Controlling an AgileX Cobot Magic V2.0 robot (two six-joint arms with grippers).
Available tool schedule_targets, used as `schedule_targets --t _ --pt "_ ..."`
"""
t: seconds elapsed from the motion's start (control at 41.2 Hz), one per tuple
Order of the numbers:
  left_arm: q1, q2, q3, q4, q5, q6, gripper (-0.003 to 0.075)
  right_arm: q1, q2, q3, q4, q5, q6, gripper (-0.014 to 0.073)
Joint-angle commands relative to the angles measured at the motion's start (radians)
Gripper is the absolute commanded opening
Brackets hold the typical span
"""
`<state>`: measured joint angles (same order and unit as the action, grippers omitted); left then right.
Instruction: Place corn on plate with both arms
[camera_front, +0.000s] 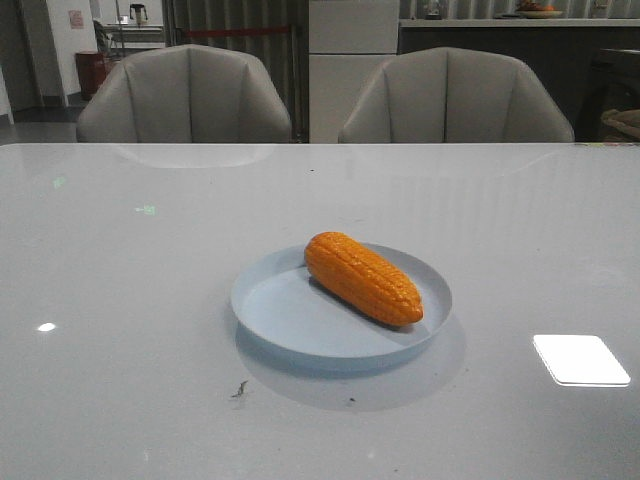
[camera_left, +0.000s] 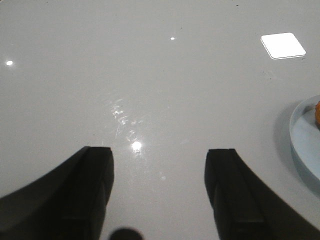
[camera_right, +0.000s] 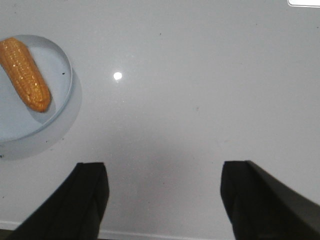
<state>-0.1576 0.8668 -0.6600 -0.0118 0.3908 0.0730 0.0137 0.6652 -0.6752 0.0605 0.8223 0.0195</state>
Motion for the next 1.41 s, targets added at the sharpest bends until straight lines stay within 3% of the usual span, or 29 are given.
schedule_targets --t 0.0,0.194,0.559,1.142,1.385 --pt "-0.001 -0.012 -0.027 -0.008 -0.079 0.002 0.0461 -0.006 -0.080 0.027 0.010 -0.078 0.001 0.0580" --pt "-0.001 -0.012 -0.027 -0.008 -0.079 0.002 0.0403 -0.006 -0.165 0.049 0.010 -0.058 0.001 0.0580" --pt "-0.001 -0.012 -0.027 -0.008 -0.070 0.002 0.0089 -0.006 -0.166 0.049 0.010 -0.059 0.001 0.0580" --pt "-0.001 -0.040 -0.017 -0.004 -0.082 0.002 0.0093 -0.006 -0.166 0.049 0.010 -0.059 0.001 0.0580" --pt "-0.001 -0.320 0.193 -0.004 -0.320 0.002 0.0094 -0.006 -0.166 0.049 0.010 -0.060 0.001 0.0580"
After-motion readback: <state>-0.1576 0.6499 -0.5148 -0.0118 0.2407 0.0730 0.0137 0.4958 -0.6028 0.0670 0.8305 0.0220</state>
